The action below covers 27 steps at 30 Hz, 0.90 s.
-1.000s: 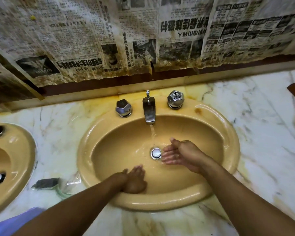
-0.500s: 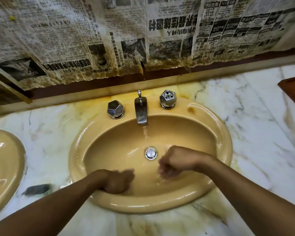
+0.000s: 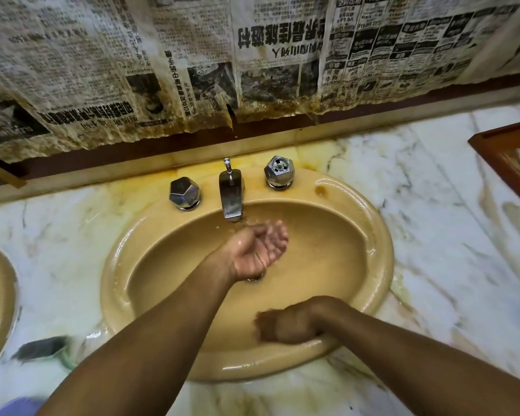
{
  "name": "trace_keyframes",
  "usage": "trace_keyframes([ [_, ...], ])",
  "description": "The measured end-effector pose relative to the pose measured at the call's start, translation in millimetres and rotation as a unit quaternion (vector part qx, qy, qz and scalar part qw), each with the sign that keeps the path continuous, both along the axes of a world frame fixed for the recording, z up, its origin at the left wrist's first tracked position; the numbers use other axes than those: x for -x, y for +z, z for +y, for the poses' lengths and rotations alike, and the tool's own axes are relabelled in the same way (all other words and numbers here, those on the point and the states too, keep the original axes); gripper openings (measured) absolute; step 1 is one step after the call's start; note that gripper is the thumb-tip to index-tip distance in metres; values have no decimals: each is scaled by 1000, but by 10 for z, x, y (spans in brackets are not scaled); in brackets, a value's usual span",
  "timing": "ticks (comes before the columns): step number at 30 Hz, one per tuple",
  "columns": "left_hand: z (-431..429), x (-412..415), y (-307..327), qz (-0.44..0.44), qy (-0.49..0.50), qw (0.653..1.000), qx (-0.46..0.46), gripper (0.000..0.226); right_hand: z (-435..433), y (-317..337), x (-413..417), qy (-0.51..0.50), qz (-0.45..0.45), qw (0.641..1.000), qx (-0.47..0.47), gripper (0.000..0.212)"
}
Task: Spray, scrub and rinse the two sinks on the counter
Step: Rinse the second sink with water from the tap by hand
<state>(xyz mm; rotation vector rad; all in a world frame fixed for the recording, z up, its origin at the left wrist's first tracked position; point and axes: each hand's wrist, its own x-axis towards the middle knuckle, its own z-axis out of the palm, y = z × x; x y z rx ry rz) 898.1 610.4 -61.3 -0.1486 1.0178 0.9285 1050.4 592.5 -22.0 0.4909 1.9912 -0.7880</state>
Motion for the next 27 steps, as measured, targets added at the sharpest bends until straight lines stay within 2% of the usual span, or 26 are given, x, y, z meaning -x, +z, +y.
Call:
trace_keyframes([
  [2,-216,-141,121,16,-108,994,-21,37,197,-291,-223,10,0,997,-80,57],
  [4,-438,-177,190,83,-158,984,-11,38,451,-590,-413,49,-9,982,-184,69],
  [6,-580,-72,149,177,-128,976,6,34,536,-827,-480,61,-12,972,-228,79],
  [8,-605,106,59,210,-64,976,15,31,331,-865,-348,10,-13,985,-172,81],
  [11,-454,310,-35,182,17,983,35,31,-91,-682,-37,-38,21,998,35,66],
  [13,-275,403,-31,154,56,986,37,32,-226,-581,53,-25,29,995,90,58],
  [15,-100,433,-27,110,87,989,38,35,-178,-543,-37,31,37,996,68,51],
  [17,1,326,-14,42,88,995,28,34,26,-585,-237,66,25,997,-20,53],
  [20,-106,-104,27,-48,-43,997,-34,43,531,-703,-554,51,-16,977,-208,67],
  [21,-172,-242,55,-59,-84,994,-47,48,678,-763,-627,32,10,967,-252,70],
  [22,-224,-344,94,-59,-102,992,-52,50,792,-843,-696,3,39,963,-267,74],
  [24,-303,-371,128,-9,-68,996,-50,50,787,-966,-684,-41,34,963,-263,81],
  [26,-348,-205,49,42,15,998,-45,46,490,-1018,-486,2,43,968,-247,73],
  [27,-361,-87,-6,51,57,996,-36,45,315,-974,-385,13,32,981,-191,73],
])
